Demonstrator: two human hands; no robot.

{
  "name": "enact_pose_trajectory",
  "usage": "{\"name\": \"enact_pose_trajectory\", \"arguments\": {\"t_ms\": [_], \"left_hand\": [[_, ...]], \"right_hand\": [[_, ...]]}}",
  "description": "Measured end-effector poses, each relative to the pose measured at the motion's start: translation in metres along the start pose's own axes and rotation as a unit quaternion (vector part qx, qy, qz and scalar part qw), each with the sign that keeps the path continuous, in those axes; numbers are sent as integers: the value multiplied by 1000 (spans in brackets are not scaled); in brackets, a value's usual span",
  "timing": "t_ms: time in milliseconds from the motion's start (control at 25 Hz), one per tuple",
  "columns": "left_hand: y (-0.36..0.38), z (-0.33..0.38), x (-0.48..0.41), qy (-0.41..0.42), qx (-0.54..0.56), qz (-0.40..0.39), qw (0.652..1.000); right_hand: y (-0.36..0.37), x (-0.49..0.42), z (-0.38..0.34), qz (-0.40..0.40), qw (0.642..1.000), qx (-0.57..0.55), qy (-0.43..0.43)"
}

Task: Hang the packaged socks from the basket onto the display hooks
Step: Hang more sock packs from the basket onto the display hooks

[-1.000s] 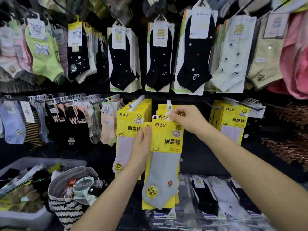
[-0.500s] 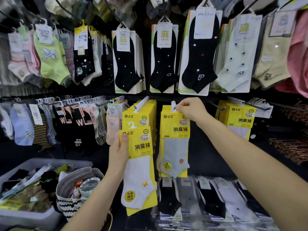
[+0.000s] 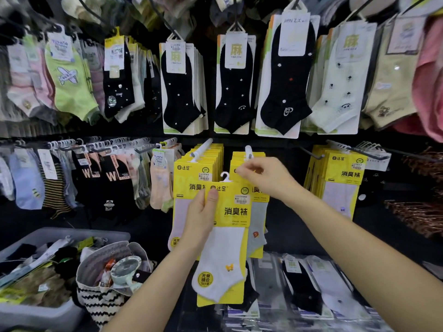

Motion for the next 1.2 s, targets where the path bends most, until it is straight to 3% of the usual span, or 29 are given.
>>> {"name": "enact_pose_trajectory", "arguments": {"t_ms": [80,360,840,1200], "left_hand": [[11,-1,2,6,5,-25,1000],[30,3,3,24,-14,-70,997],[38,1,1,-29,19,-61,998],[43,7,-16,14,-21,25,999]], "right_hand": [[2,4,0,-62,998,-27,13],[-19,-5,3,-73,995,-58,25],[-25,-7,5,-71,996,-37,30],[-25,-44,5,25,998,16,48]]}}
Point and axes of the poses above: each hand's wrist, its own x-axis away from the middle knuckle, its own y-axis out of the palm, z = x × y, the point moved 2 cm from there along -x, towards the middle knuckle, and after that the axes turned 6 degrees about z, right-handed, at the moved point
